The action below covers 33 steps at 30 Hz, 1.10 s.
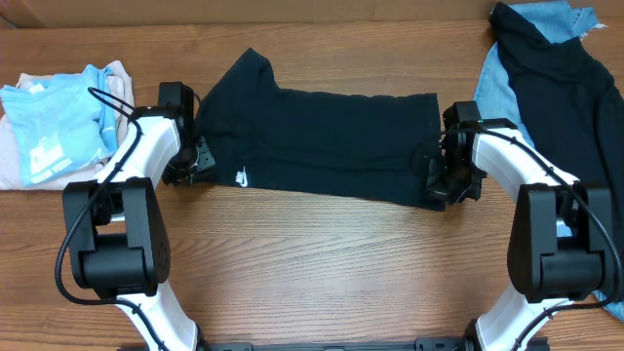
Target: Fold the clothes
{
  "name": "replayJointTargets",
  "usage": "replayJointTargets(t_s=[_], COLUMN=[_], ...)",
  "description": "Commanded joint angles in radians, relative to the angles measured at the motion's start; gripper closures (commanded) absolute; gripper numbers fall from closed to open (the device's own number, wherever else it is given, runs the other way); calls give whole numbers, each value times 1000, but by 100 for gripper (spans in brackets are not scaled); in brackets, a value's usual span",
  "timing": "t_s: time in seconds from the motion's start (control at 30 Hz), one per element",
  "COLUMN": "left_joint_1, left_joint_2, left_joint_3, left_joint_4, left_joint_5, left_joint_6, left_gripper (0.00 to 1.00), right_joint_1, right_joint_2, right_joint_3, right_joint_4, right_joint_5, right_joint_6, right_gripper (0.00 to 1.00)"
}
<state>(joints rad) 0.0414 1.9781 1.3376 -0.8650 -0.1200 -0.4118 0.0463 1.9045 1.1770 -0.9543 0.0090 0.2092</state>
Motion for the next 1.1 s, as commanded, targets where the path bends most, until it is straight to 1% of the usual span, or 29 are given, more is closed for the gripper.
replayJointTargets(t_s=[0.0,0.17,0.23,0.33,0.47,0.6,0.67,0.73,0.87,1.0,1.07], left_joint_1=[5,6,6,6,6,6,6,6,6,6,6], left_joint_2=[10,10,10,10,10,7,4,-1,-15,-61,-102], left_joint_3=[6,6,6,6,6,6,6,7,8,8,8], left_joint_4=[-29,-121,-183,-300,-396,-391,-373,-359,-350,-345,-331], left_joint_5=[-80,-136,-150,-185,-226,-228,-227,-225,-220,-193,-164], left_joint_6=[12,11,5,-66,-129,-134,-134,-127,-123,-114,-104], left_gripper=[96,96,96,96,96,96,96,95,90,82,72], right_joint_1=[-3,-3,-3,-3,-3,-3,-3,-3,-3,-3,-3], right_joint_2=[29,29,29,29,29,29,29,28,16,-31,-60], right_joint_3=[-36,-36,-36,-36,-37,-37,-37,-37,-37,-35,-28], right_joint_4=[5,-3,-20,-48,-88,-99,-99,-100,-100,-79,-73], right_joint_5=[42,43,43,43,43,42,42,38,35,35,35], right_joint_6=[8,8,8,8,9,9,17,35,58,58,57], right_gripper=[90,90,90,90,90,90,93,94,92,82,75])
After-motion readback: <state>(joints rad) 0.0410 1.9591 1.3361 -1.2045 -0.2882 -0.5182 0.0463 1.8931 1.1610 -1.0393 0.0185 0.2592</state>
